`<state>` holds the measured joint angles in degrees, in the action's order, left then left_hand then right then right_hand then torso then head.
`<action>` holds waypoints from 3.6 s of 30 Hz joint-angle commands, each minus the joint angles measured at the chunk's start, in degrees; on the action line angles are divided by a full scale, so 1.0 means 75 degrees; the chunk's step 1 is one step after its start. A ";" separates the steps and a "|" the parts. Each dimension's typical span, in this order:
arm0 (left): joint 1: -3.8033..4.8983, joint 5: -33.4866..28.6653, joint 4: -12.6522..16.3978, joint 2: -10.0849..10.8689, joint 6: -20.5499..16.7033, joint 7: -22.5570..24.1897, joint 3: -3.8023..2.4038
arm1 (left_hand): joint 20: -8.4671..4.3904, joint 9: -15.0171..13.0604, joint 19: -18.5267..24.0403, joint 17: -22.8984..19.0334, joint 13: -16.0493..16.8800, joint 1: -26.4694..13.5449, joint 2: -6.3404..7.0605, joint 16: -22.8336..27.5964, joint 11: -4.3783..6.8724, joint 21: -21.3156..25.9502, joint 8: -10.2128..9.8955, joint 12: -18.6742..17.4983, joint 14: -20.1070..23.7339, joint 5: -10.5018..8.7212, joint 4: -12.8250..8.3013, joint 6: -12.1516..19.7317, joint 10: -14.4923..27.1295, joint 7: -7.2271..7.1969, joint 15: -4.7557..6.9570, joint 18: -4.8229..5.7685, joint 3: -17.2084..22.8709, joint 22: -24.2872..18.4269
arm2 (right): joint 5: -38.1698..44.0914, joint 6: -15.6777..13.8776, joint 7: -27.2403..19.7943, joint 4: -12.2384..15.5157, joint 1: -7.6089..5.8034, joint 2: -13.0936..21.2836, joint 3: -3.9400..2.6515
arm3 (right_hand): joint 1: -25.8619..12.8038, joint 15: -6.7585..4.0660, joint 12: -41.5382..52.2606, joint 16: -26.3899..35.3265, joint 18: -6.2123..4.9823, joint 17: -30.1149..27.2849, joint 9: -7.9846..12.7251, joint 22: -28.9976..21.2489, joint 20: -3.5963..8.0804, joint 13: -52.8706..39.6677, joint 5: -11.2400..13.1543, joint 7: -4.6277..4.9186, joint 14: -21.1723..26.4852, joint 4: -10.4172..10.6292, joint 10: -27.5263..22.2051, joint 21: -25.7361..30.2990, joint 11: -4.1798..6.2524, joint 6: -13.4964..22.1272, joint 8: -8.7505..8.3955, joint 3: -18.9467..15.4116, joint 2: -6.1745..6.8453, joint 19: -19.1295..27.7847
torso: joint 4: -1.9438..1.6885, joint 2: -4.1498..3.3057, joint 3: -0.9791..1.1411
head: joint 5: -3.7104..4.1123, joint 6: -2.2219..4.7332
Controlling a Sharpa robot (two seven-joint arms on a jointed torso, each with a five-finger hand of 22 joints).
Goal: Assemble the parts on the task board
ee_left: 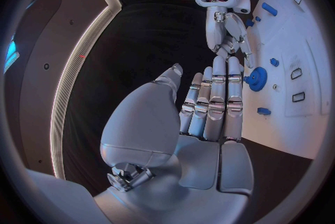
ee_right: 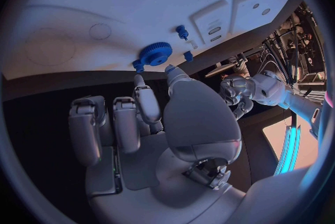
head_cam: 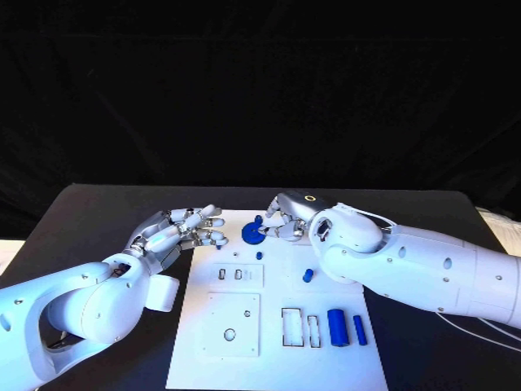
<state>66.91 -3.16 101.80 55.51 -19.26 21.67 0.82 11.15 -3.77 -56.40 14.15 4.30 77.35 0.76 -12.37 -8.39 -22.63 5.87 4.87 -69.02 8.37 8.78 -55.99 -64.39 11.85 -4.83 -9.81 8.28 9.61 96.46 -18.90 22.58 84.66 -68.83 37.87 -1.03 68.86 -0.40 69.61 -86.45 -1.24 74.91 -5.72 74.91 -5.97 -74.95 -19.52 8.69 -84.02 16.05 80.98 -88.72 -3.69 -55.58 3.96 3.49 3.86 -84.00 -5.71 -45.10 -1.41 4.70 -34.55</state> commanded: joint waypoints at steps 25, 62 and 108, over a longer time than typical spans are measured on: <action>-0.0022 0.0005 -0.0275 -0.0110 0.0194 0.0057 0.0004 | 0.0019 0.0000 -0.0042 0.0019 0.0009 0.0075 0.0021 0.0043 -0.0025 -0.0012 -0.0045 -0.0056 0.0015 -0.0018 -0.0045 0.0011 0.0016 0.0062 -0.0042 -0.0078 -0.0009 -0.0014 | -0.3149 -0.0864 -0.3481 0.0223 0.0335 0.2811 -0.0093 | 0.1474 0.0012 0.0073 -0.0062 0.0091 0.1226 0.0060 0.1729 -0.0019 -0.0222 0.0652 0.0020 -0.0623 -0.0815 0.0034 -0.0034 -0.0007 0.0092 -0.0051 -0.0022 0.0209 -0.0564 | 0.0334 0.0199 0.0107 | 0.0088 0.0008; -0.0034 0.0002 -0.0360 -0.0150 0.0207 0.0033 0.0006 | 0.0022 -0.0001 -0.0041 0.0045 0.0013 0.0048 -0.0007 0.0057 -0.0030 -0.0011 -0.0057 -0.0072 0.0013 -0.0021 -0.0031 0.0006 0.0011 0.0067 -0.0045 -0.0078 -0.0008 -0.0016 | -0.2844 -0.0447 -0.3527 -0.0778 0.0733 0.2175 -0.0095 | 0.2139 0.0001 0.0144 -0.0097 0.0092 0.1303 0.0038 0.1740 -0.0013 -0.0273 0.0864 0.0018 -0.0638 -0.1207 0.0063 -0.0036 0.0010 -0.0160 0.0008 0.0329 -0.0105 -0.0570 | 0.0305 0.0183 0.0114 | 0.0019 -0.0168; -0.0035 0.0002 -0.0368 -0.0175 0.0198 -0.0010 0.0006 | 0.0024 0.0001 -0.0040 0.0068 0.0015 0.0032 -0.0025 0.0068 -0.0033 -0.0011 -0.0076 -0.0089 0.0011 -0.0021 -0.0025 0.0019 0.0012 0.0072 -0.0047 -0.0078 -0.0009 -0.0018 | -0.2876 -0.0314 -0.3571 -0.1079 0.0793 0.1897 -0.0097 | 0.2136 -0.0198 0.0309 -0.0160 0.0113 0.1427 -0.0107 0.1823 0.0140 -0.0386 0.1047 -0.0296 -0.0666 -0.1401 0.0191 -0.0075 0.0257 -0.1161 0.0269 0.0790 -0.0428 -0.0637 | 0.0305 0.0191 0.0123 | 0.0017 -0.0219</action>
<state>66.63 -3.16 98.94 54.29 -18.78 21.45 0.90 11.15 -3.77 -56.40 14.60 4.34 77.34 0.76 -12.15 -8.39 -22.63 5.59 4.39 -69.02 8.37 8.78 -55.78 -64.39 12.06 -4.83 -9.81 8.28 9.53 74.44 -21.74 -3.77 76.56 -63.06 52.22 -1.88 84.53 -1.48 71.77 -87.32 -1.25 74.95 -6.04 74.95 -5.32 -80.80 -11.61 6.75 -84.04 5.43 80.91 -88.93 -3.53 -63.57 5.47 9.05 1.55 -83.98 -3.43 -43.67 -0.49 4.81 -36.17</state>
